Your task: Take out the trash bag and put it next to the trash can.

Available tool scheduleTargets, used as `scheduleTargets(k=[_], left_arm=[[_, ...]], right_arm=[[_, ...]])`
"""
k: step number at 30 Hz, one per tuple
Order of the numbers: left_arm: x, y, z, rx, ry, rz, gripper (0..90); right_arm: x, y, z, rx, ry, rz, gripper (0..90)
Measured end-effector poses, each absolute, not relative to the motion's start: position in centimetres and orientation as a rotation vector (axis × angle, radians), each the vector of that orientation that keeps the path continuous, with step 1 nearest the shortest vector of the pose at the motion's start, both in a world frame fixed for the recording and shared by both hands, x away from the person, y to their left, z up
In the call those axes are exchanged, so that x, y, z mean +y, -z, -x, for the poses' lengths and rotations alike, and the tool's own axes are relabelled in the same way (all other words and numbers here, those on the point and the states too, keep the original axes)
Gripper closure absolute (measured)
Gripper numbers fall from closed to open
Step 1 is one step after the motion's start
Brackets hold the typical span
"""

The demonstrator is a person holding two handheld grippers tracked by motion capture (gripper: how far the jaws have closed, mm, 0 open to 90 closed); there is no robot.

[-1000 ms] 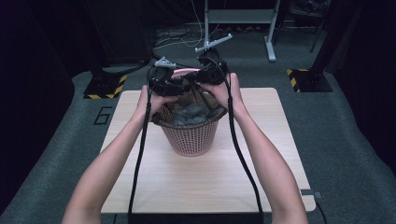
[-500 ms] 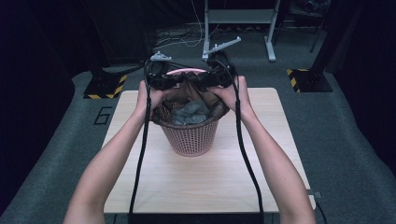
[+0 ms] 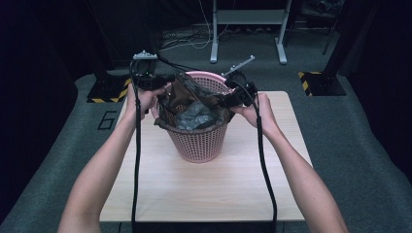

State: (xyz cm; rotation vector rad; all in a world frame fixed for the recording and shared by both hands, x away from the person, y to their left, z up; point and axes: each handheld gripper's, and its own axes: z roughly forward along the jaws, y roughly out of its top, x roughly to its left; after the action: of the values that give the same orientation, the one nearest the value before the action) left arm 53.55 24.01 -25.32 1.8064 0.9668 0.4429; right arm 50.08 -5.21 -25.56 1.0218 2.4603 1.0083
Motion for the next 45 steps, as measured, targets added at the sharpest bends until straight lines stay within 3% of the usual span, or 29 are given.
scheduleTargets(k=[2,6,12,15,20,24,26,27,32,35,40,43,45], left_arm=[[24.1,25.5,-53.4,0.931,-0.374,-1.794,90.0],[23.5,25.8,-52.5,0.841,-0.319,-1.824,89.6],[22.3,26.0,-51.8,0.707,-0.232,-1.864,79.1],[21.4,26.1,-51.7,0.671,-0.200,-1.896,69.1],[19.3,26.4,-51.7,0.655,-0.200,-1.968,34.3],[17.9,26.6,-51.9,0.682,-0.238,-2.005,23.9],[17.3,26.7,-52.0,0.720,-0.294,-2.023,25.4],[17.1,26.8,-52.1,0.748,-0.323,-2.034,30.8],[17.3,27.1,-52.5,0.787,-0.408,-2.060,71.5],[17.8,26.8,-52.5,0.783,-0.446,-2.055,87.7],[19.3,26.0,-52.4,0.779,-0.456,-2.007,89.5],[20.0,25.1,-52.1,0.742,-0.412,-1.970,89.5],[20.3,24.5,-51.8,0.699,-0.374,-1.948,89.5]], right_arm=[[-5.2,25.0,-49.8,2.388,-1.064,-1.004,88.9],[-4.5,23.9,-49.7,2.337,-1.138,-0.985,89.7],[-2.9,23.2,-50.6,2.326,-1.196,-0.984,89.8],[-2.0,22.8,-51.1,2.321,-1.228,-0.999,89.9],[-0.7,22.4,-51.7,2.303,-1.269,-1.010,89.9],[0.1,22.1,-51.9,2.285,-1.309,-1.025,89.9],[0.3,22.0,-51.8,2.287,-1.352,-1.038,89.9],[0.5,22.0,-51.7,2.290,-1.374,-1.038,89.9],[0.2,21.4,-50.6,2.308,-1.466,-1.012,89.8],[-0.7,21.3,-50.3,2.306,-1.470,-1.013,88.4],[-3.1,22.1,-50.9,2.318,-1.443,-1.052,71.4],[-3.8,23.1,-51.6,2.364,-1.374,-1.034,56.1],[-3.6,23.7,-52.0,2.412,-1.331,-1.029,41.2]])
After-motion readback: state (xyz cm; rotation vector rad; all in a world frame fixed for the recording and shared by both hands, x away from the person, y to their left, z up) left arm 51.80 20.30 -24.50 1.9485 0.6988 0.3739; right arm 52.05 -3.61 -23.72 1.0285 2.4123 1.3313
